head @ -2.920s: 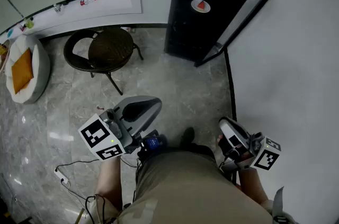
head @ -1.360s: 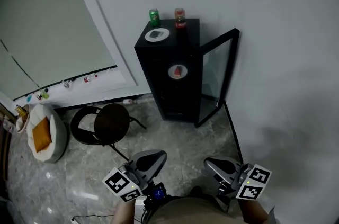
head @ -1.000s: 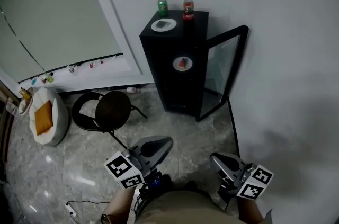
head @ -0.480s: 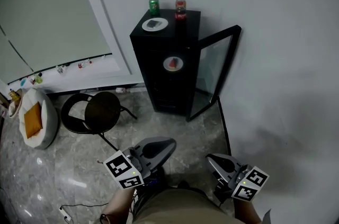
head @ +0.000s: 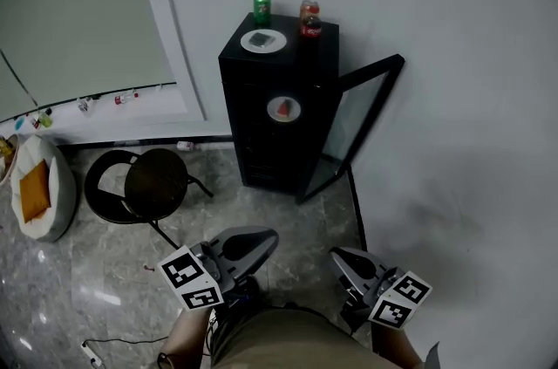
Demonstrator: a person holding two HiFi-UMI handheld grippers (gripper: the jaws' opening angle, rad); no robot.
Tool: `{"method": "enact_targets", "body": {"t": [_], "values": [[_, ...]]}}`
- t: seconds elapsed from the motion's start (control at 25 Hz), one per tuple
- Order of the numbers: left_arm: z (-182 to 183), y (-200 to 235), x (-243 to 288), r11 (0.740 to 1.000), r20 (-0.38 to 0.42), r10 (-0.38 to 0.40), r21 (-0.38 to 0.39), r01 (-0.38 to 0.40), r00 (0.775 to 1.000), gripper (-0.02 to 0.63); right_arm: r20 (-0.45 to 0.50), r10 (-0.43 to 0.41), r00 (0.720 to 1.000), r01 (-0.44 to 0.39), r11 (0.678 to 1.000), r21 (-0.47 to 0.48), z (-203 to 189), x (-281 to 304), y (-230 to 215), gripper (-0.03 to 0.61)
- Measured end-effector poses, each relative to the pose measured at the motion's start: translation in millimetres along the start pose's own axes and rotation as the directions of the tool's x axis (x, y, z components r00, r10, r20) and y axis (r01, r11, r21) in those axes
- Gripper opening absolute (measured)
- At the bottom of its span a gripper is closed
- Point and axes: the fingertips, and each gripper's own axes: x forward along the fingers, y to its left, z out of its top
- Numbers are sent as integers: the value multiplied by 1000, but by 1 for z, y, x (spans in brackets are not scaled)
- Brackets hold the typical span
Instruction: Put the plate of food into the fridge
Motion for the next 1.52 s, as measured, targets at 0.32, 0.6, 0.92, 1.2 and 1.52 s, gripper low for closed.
{"method": "enact_targets", "body": {"t": [0.32, 0.6, 0.92, 1.2, 1.52], "values": [[15, 47, -36, 1000, 20, -13, -20, 13, 1000, 11, -42, -46, 998, 45, 999, -20, -2, 56, 16, 20], [30, 85, -68, 999, 56, -14, -49, 17, 998, 11, -67, -92, 994, 91, 996, -10, -5, 98, 24, 20], [43, 113, -108, 997, 95, -24, -66, 30, 995, 11, -120, -117, 986, 112, 993, -47, -17, 141, 47, 20], [48, 127, -125, 1000, 83, 28, -9, -27, 996, 11, -159, -94, 983, 82, 993, -79, -22, 164, 55, 20], [47, 127, -111, 995, 8, 53, 83, -53, 999, 11, -184, -19, 983, -2, 993, -115, -18, 178, 52, 20]]}}
